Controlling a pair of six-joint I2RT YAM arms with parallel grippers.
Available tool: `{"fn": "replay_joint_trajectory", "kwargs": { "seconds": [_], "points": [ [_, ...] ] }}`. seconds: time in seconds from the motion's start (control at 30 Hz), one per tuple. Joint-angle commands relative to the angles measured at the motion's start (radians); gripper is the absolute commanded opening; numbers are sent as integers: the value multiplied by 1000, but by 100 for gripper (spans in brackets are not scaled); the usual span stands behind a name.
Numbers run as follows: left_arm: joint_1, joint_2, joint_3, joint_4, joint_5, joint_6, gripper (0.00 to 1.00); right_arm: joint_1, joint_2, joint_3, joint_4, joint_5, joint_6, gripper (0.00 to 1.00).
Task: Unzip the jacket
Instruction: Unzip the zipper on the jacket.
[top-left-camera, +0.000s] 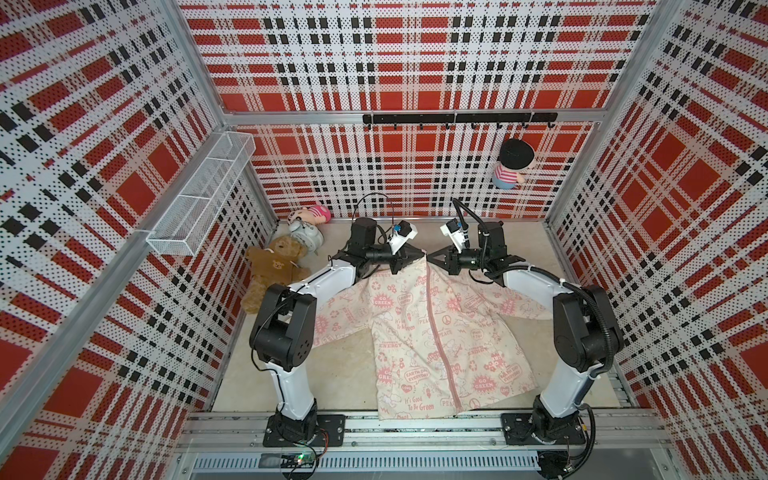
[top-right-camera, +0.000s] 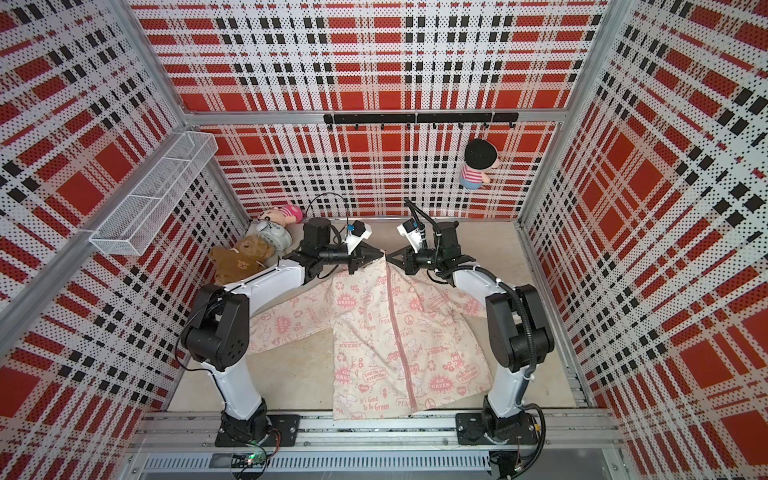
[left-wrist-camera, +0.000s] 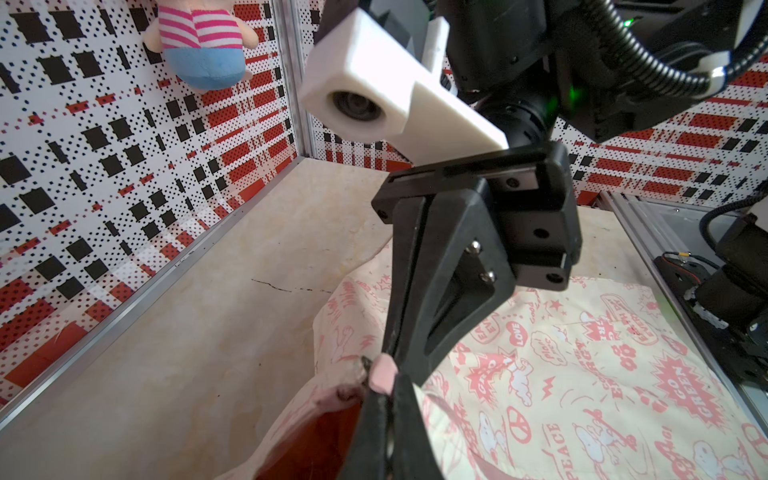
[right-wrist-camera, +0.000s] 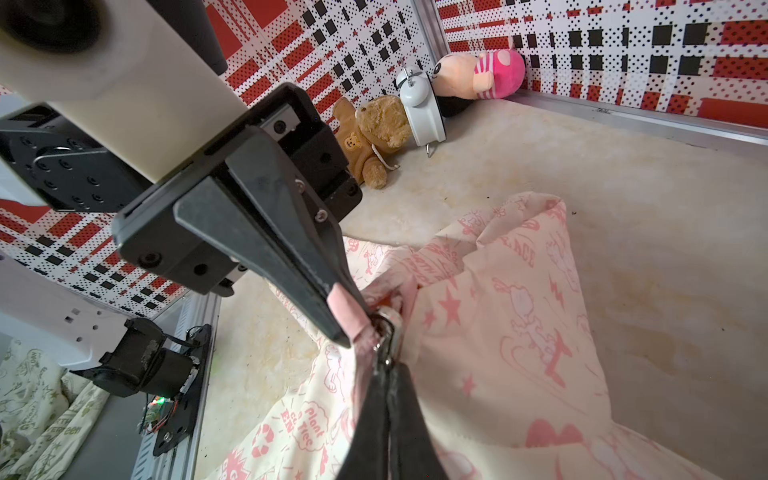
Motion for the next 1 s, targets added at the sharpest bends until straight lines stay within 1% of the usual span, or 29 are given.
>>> {"fn": "replay_joint_trajectory", "kwargs": {
  "seconds": [0.0,0.07,0.2,0.47,0.53,0.73,0.97],
  "points": [
    [-2,-31,6,164,15,-51,0,22,-13,-39,-67,68,-27,0],
    [2,-29,3,177,15,-61,0,22,-34,-73,-35,85,-11,0],
    [7,-32,-8,181,2,-57,0,23,-76,-120,-27,102,-20,0],
    [22,-37,-13,174,4,-61,0,22,-135,-162,-98,180,-86,0],
    [24,-35,-11,171,1,-70,0,22,-148,-170,-116,212,-101,0],
    [27,-29,2,159,-22,-82,0,24,-180,-183,-185,359,-133,0],
    [26,-23,9,121,-58,-53,0,44,-202,-172,-270,456,-173,0]
  ]
}}
